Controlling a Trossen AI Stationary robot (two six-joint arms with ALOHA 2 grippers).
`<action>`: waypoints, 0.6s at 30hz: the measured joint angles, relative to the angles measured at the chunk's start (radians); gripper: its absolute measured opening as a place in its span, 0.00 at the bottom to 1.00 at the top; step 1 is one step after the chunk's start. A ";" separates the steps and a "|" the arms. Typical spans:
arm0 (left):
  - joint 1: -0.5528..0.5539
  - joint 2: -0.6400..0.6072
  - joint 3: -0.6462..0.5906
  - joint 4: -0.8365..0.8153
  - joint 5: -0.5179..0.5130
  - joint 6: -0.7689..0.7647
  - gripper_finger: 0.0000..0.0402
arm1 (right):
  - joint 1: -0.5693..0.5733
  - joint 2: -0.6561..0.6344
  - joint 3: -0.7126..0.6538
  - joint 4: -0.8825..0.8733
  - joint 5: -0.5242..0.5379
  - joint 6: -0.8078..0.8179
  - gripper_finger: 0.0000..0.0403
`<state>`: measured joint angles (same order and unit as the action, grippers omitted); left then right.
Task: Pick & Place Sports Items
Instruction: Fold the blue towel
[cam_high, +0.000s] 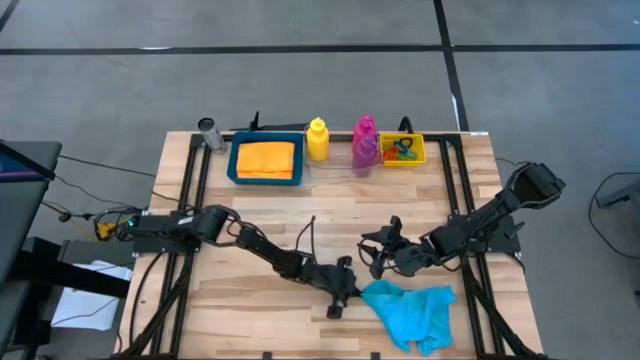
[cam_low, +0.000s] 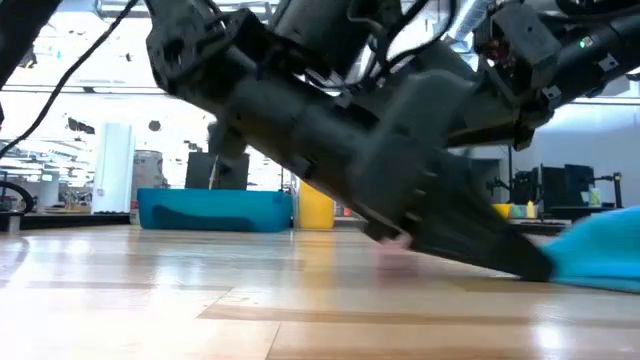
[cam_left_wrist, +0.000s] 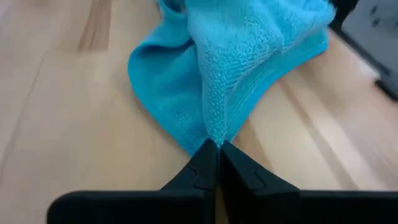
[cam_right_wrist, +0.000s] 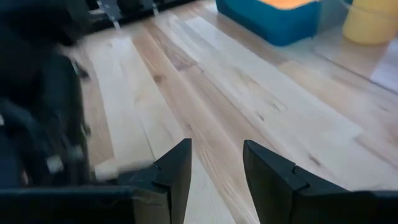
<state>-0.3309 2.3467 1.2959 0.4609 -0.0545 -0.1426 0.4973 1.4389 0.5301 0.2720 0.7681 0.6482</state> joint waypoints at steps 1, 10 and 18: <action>0.005 -0.023 -0.012 -0.044 -0.001 0.000 0.01 | 0.000 0.008 0.000 -0.004 0.000 0.009 0.34; 0.031 -0.374 -0.329 -0.298 -0.043 -0.100 0.01 | 0.008 0.019 0.000 0.038 0.026 0.067 0.34; 0.029 -0.800 -0.766 -0.349 -0.209 -0.324 0.01 | 0.008 0.018 0.000 0.084 0.027 0.055 0.34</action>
<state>-0.3019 1.5469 0.5300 0.1123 -0.2632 -0.4664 0.5049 1.4570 0.5304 0.3557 0.7947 0.7036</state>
